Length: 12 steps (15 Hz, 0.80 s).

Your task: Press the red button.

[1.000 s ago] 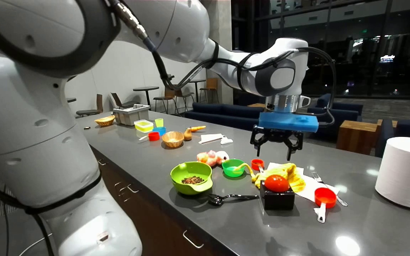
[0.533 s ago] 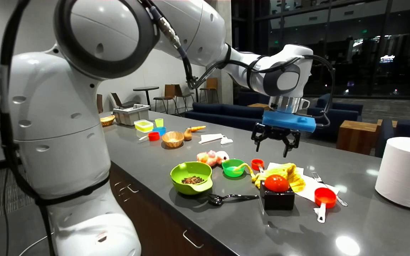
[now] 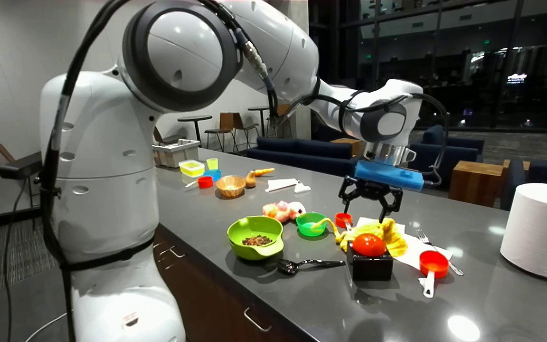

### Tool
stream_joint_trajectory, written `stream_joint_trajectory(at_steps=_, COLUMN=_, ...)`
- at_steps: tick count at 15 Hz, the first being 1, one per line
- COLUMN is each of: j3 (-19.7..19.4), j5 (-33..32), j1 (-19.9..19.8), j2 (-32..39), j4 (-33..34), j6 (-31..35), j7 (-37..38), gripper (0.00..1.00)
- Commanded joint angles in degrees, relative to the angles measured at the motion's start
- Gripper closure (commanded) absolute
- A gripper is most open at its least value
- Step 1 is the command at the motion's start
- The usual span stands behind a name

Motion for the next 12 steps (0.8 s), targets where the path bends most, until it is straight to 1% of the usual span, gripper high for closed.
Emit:
stream_joint_trajectory(at_steps=1, j3=1.7, j5=0.4, j1=-1.7, j2=1.3, j4=1.8, j6=-3.2, j7=1.9, gripper=0.00)
stream_joint_trajectory(at_steps=7, j3=2.8, j5=0.2, j1=-1.9, j2=2.1, j4=1.8, j6=-6.5, j7=4.0, gripper=0.00)
stream_joint_trajectory(at_steps=12, j3=3.5, j5=0.2, j1=-2.0, j2=3.4, j4=1.3, j6=-6.3, j7=4.1, gripper=0.00)
